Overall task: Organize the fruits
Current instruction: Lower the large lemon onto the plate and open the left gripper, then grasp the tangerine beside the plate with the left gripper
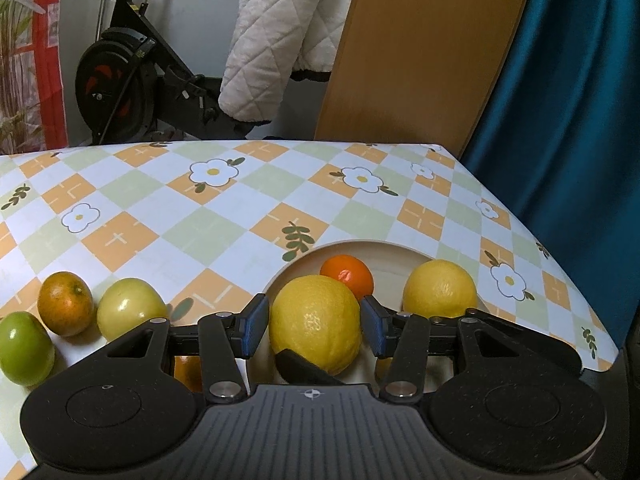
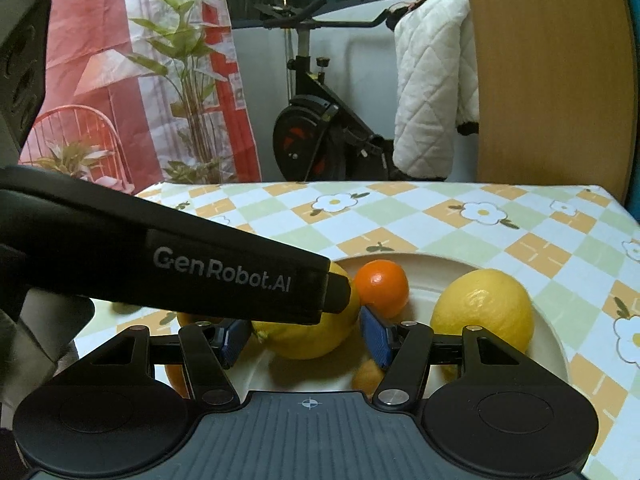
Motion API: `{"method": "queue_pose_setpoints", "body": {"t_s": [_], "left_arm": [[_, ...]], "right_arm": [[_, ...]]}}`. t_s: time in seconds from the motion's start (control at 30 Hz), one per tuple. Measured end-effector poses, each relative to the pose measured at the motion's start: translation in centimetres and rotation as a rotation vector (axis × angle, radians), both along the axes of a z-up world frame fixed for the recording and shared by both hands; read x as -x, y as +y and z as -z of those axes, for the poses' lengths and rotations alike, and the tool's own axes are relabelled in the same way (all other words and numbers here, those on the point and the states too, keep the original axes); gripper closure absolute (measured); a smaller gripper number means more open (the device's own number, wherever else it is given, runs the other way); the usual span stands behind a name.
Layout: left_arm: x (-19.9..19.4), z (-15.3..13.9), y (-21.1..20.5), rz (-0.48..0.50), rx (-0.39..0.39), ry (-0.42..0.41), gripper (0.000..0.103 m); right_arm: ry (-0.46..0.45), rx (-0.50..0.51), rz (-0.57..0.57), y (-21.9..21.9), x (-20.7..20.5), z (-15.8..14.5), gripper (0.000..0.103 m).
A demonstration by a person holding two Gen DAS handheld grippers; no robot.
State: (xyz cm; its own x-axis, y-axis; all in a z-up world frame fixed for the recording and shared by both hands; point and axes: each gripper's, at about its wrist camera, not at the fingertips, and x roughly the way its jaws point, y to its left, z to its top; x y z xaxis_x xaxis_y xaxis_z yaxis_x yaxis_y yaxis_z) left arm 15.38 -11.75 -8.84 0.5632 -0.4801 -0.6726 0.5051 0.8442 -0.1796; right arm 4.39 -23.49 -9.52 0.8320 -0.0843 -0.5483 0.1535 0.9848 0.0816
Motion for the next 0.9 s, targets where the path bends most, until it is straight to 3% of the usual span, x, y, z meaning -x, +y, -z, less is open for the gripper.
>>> {"method": "queue_pose_setpoints", "body": {"t_s": [0.3, 0.5, 0.9], "left_arm": [[1.6, -2.0, 1.9, -0.012, 0.018, -0.054, 0.050], [3.5, -3.1, 3.7, -0.032, 0.025, -0.090, 0.050], [6.1, -1.9, 7.5, -0.156, 0.044, -0.087, 0.050]], "right_arm": [[-0.053, 0.001, 0.019, 0.8, 2.2, -1.2, 0.047], [-0.082, 0.020, -0.029, 2.3, 3.7, -1.3, 0.047], [-0.028, 0.034, -0.140, 5.5, 4.4, -0.2, 0.059]]}}
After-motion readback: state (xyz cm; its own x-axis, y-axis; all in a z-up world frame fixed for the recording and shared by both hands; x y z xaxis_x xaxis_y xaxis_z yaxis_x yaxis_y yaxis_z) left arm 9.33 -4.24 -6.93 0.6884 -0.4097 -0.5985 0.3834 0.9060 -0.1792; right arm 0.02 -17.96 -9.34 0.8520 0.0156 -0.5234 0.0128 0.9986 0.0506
